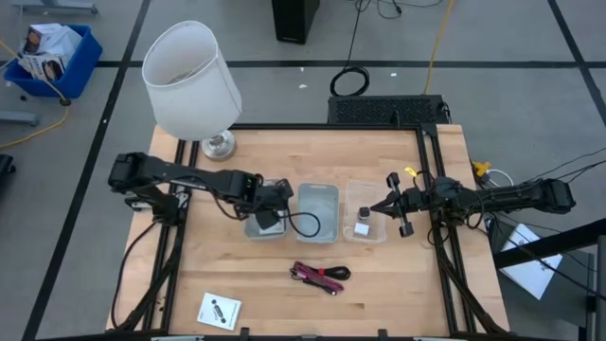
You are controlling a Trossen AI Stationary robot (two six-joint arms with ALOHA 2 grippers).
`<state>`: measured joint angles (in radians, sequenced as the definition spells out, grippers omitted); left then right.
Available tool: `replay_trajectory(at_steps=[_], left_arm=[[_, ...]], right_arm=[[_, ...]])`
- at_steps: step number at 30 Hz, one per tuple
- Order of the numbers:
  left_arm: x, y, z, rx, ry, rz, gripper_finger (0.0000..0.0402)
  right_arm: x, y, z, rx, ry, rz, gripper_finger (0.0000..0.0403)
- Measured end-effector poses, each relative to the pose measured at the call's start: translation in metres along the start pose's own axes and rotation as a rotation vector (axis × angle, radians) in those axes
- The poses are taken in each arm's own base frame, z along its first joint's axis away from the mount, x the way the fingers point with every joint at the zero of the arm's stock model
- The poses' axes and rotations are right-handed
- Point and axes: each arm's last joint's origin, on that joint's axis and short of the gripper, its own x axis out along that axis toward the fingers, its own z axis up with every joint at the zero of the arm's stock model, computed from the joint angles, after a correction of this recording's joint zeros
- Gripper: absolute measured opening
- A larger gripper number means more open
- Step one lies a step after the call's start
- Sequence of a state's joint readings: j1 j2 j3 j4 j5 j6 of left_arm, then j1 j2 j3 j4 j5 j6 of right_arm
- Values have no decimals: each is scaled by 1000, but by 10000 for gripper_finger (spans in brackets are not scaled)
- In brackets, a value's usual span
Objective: Pick and place items into bin
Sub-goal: Put the right card reader box into the left gray bin
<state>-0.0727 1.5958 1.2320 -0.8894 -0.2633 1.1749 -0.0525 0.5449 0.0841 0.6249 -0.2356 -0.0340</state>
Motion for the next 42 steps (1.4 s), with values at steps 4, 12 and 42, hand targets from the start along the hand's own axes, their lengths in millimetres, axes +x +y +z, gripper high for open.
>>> replay_trajectory(at_steps=[4, 12, 42], left_arm=[[13, 0, 5, 15, -13, -41, 2], [29, 1, 11, 72, -32, -81, 3], [41, 6, 15, 91, -82, -82, 16]], right_arm=[[0, 0, -1, 0, 6, 0, 0], [0, 0, -1, -3, 5, -1, 0], [0, 0, -1, -8, 12, -3, 0]])
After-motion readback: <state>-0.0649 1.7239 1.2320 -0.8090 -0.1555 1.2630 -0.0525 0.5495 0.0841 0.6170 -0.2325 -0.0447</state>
